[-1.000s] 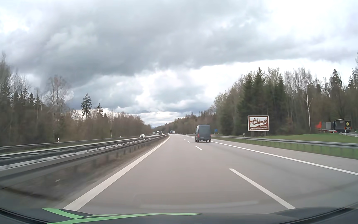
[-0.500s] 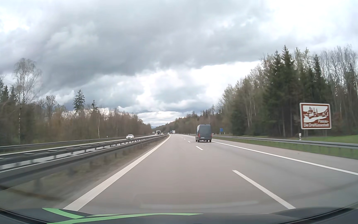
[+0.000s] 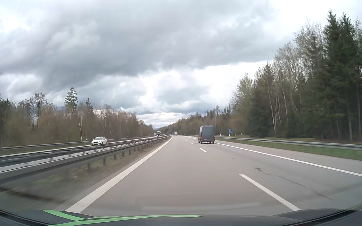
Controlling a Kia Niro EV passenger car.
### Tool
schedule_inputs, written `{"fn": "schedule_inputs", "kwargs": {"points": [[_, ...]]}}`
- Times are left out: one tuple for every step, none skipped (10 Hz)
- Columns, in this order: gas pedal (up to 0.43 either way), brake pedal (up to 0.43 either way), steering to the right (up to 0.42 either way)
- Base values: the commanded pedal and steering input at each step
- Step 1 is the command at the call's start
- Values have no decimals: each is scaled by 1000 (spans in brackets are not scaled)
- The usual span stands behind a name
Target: Follow the waypoints while adhering to traffic rules and regulations
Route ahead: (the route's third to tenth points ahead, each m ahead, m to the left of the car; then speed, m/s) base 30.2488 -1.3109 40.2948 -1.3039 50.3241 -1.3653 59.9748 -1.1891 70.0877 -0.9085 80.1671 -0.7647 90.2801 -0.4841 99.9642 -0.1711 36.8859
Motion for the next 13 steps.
{"fn": "schedule_inputs", "kwargs": {"points": [[228,0,-4],[228,0,-4],[240,0,-4],[240,0,-4],[240,0,-4],[240,0,-4],[240,0,-4],[240,0,-4],[240,0,-4],[248,0,-4],[248,0,-4],[248,0,-4],[248,0,-4]]}}
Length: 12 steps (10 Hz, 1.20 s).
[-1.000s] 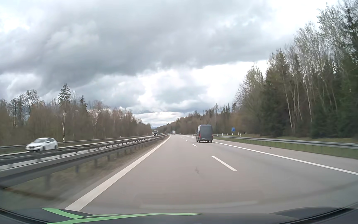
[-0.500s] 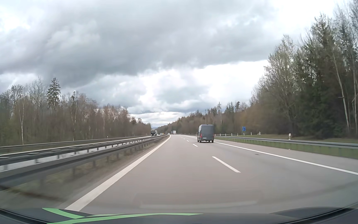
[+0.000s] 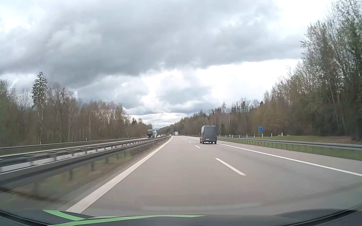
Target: Follow the waypoints while adhering to traffic rules and regulations
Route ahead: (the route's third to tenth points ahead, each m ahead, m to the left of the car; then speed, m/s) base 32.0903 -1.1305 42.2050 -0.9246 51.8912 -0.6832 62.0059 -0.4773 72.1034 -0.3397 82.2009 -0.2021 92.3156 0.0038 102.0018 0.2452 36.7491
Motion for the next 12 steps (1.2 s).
{"fn": "schedule_inputs", "kwargs": {"points": [[260,0,-4],[260,0,-4],[260,0,-4],[260,0,-4],[260,0,-4],[260,0,-4],[268,0,-4],[268,0,-4],[268,0,-4],[268,0,-4],[268,0,-4],[268,0,-4]]}}
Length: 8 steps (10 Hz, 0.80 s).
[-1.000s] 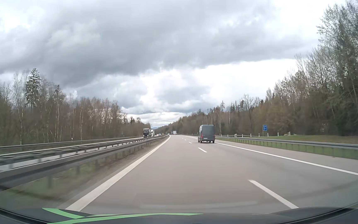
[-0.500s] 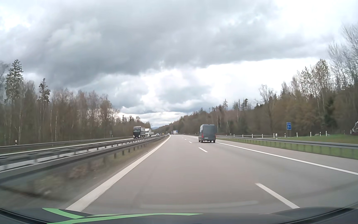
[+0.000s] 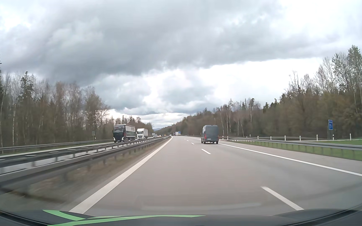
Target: Follow the waypoints while adhering to traffic rules and regulations
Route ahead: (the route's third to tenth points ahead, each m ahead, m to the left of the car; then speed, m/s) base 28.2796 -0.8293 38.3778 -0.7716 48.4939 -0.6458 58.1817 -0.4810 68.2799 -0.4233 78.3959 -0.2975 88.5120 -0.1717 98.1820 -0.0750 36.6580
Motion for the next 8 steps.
{"fn": "schedule_inputs", "kwargs": {"points": [[268,0,-4],[280,0,-4],[280,0,-4],[287,0,-4],[287,0,-4],[287,0,-4],[287,0,-4],[287,0,-4]]}}
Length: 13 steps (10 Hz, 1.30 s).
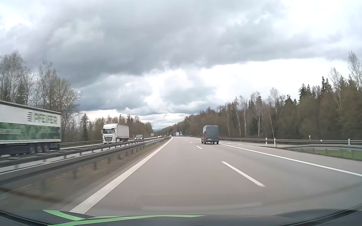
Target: Follow the waypoints while adhering to traffic rules and regulations
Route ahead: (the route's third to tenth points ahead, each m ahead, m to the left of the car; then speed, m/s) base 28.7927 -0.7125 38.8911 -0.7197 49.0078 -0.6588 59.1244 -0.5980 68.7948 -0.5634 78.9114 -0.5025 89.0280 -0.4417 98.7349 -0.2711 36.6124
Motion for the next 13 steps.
{"fn": "schedule_inputs", "kwargs": {"points": [[299,0,-4],[299,0,-4],[299,0,-4],[299,0,-4],[299,0,-4],[299,0,-4],[299,0,-4],[299,0,-4],[299,0,-4],[299,0,-4],[299,0,-4],[299,0,-4],[311,0,-4]]}}
